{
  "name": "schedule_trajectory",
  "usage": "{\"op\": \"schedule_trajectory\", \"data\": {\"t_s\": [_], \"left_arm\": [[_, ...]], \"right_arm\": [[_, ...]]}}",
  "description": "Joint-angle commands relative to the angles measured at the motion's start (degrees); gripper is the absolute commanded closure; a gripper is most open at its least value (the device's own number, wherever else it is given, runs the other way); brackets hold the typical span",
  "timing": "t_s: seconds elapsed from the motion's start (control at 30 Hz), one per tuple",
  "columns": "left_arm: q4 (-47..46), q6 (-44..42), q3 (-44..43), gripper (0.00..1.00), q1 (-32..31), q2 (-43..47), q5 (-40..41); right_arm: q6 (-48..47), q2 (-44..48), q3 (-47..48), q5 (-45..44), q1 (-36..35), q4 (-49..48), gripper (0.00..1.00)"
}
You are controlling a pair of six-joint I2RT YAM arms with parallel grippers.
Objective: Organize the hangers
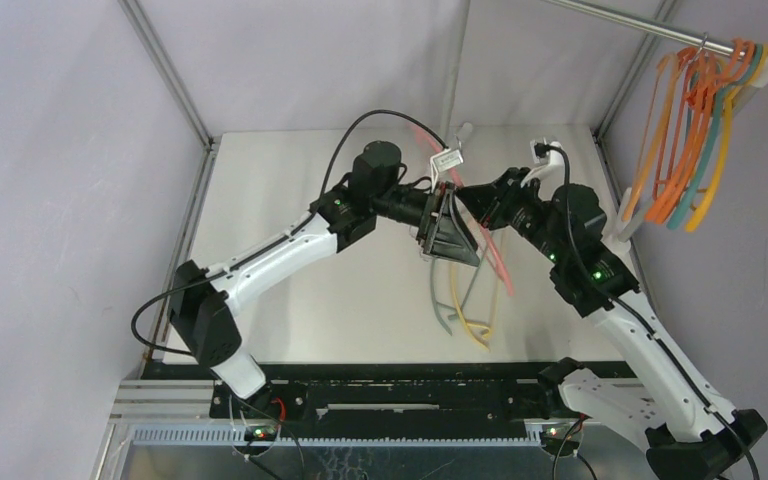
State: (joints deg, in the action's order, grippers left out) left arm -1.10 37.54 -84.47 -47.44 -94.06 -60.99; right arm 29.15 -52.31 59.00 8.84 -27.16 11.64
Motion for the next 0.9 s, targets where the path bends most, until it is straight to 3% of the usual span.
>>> {"op": "schedule_trajectory", "data": {"t_s": [0.0, 0.17, 0.43, 0.87], "left_arm": [[-0.3, -2.6, -7.3, 0.01, 0.4, 8.2, 0.5], [6.1, -7.4, -4.4, 0.00, 1.6, 12.8, 3.1], [9.8, -10.6, 1.3, 0.01, 3.1, 16.3, 4.9], [13.4, -13.3, 3.6, 0.01, 3.1, 17.7, 7.3]], "right_arm": [[-5.3, 0.8, 0.9, -8.3, -0.1, 5.0, 0.99], [-8.6, 0.5, 4.5, -14.3, -0.1, 8.5, 1.00], [-8.2, 0.4, 5.0, -14.8, 0.7, 8.1, 1.00], [-9.0, -2.4, 15.6, -22.6, 4.7, -4.0, 1.00]]}}
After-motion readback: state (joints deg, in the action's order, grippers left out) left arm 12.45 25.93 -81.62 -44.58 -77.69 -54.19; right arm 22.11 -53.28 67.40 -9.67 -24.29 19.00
